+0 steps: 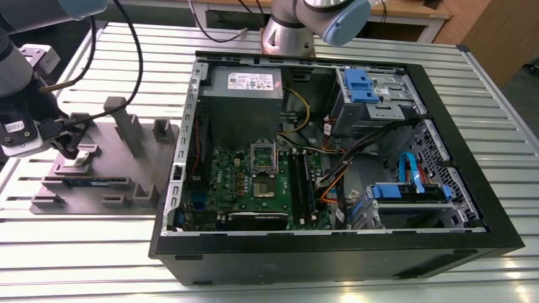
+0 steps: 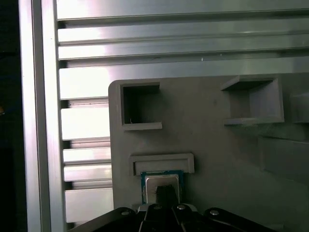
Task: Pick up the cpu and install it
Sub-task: 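Pick up the cpu and move it towards the insertion slot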
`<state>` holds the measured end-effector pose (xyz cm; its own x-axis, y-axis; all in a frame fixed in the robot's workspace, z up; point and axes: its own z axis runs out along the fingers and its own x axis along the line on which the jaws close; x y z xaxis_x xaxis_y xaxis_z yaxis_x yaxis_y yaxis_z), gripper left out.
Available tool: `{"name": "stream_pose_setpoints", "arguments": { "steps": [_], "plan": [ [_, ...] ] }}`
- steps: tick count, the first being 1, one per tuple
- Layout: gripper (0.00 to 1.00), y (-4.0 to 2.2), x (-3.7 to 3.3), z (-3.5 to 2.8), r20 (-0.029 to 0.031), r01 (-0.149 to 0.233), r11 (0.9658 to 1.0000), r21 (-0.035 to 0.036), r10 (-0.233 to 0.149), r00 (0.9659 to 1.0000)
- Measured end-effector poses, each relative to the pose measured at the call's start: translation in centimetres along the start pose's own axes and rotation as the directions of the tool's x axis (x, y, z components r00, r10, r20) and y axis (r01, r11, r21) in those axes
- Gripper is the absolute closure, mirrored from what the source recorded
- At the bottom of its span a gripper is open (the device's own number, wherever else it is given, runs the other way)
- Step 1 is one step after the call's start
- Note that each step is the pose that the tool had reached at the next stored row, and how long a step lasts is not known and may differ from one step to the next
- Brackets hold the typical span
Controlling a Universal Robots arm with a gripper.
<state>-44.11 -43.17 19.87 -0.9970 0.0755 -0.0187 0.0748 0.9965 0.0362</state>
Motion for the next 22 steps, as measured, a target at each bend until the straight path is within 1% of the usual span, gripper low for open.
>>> {"name": "stream_pose_setpoints", "arguments": {
  "steps": [3,12,13,14,16,17,19,20,22],
  "plan": [
    [0.89,-0.01,0.01,0.18,-0.0002,0.000,1.0000,0.0005,0.000,1.0000],
    [0.89,-0.01,0.02,0.22,-0.0001,0.000,1.0000,0.0004,0.000,1.0000],
    [0.84,-0.01,0.02,0.22,-0.0001,0.000,1.0000,0.0004,0.000,1.0000],
    [0.84,-0.01,0.01,0.22,-0.0001,0.000,1.0000,0.0004,0.000,1.0000],
    [0.71,-0.01,0.02,0.23,-0.0001,0.000,1.0000,0.0004,0.000,1.0000],
    [0.71,-0.01,0.02,0.23,-0.0001,0.000,1.0000,0.0004,0.000,1.0000],
    [0.59,-0.01,0.02,0.24,-0.0001,0.000,1.0000,0.0005,0.000,1.0000],
    [0.59,-0.01,0.01,0.24,-0.0001,0.000,1.0000,0.0004,0.000,1.0000],
    [0.47,-0.01,0.02,0.25,-0.0001,0.000,1.0000,0.0004,0.000,1.0000]
  ]
}}
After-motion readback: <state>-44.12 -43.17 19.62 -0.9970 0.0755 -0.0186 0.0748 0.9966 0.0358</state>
